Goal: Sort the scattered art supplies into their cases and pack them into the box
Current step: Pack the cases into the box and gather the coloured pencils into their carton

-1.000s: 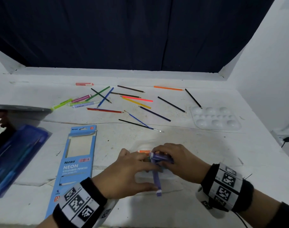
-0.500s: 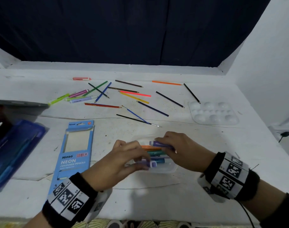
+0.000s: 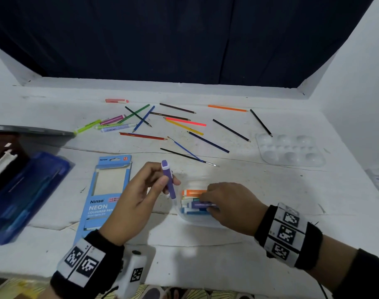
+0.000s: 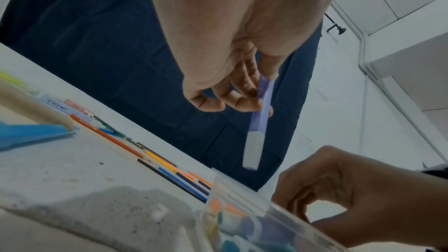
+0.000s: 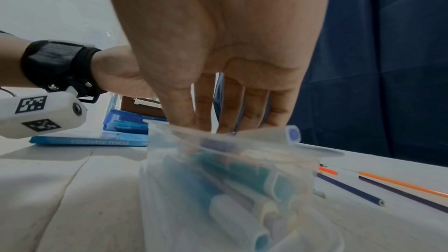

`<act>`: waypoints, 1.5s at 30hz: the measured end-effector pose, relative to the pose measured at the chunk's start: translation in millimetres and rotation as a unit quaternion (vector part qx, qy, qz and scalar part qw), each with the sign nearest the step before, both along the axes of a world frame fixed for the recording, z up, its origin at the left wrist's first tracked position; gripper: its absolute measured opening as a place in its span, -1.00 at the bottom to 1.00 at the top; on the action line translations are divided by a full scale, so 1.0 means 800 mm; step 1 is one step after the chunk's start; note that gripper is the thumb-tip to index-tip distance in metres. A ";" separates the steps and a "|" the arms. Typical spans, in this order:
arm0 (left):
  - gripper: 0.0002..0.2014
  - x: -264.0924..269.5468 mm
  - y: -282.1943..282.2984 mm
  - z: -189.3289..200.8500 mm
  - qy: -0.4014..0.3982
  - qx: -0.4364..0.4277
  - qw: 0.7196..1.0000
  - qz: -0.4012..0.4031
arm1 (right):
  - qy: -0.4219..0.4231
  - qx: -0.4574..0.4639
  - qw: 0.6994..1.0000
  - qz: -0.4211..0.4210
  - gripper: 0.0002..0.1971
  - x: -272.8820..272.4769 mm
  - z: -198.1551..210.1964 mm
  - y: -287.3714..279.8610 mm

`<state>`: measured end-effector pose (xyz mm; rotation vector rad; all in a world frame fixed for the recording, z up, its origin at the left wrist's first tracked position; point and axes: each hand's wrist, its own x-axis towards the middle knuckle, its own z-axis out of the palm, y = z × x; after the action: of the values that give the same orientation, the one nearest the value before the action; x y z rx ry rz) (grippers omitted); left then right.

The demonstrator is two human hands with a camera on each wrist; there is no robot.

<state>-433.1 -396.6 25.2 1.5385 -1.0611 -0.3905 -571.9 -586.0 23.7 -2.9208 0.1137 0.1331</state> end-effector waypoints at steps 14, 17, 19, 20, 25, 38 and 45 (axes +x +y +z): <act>-0.74 0.000 -0.003 -0.007 0.003 0.011 1.000 0.012 | 0.010 -0.073 0.997 -0.019 -0.75 0.022 0.002 0.006; -0.77 0.002 -0.003 -0.008 -0.008 0.022 1.000 0.009 | 0.002 -0.047 0.999 -0.022 -0.72 0.019 0.010 -0.007; -0.79 0.001 -0.003 -0.009 -0.025 0.033 0.999 0.009 | -0.007 -0.052 0.999 -0.001 -0.78 0.016 0.009 -0.020; -0.79 0.001 -0.004 -0.009 -0.032 0.035 0.999 0.008 | -0.009 -0.063 0.998 0.010 -0.78 0.015 0.007 -0.026; -0.75 -0.004 -0.008 -0.008 -0.031 0.034 0.999 -0.002 | 0.018 -0.101 0.994 0.039 -0.74 0.016 0.001 -0.036; -0.77 -0.002 -0.011 -0.014 -0.010 0.019 1.000 -0.015 | 0.007 -0.050 0.998 -0.047 -0.73 0.008 -0.004 -0.042; -0.78 -0.002 -0.017 -0.017 -0.005 0.020 1.000 -0.016 | 0.020 -0.066 0.998 -0.006 -0.71 0.001 0.002 -0.039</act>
<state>-434.7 -410.0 11.9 1.5615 -1.0922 -0.4294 -571.0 -617.6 25.0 -3.0491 0.1513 0.1883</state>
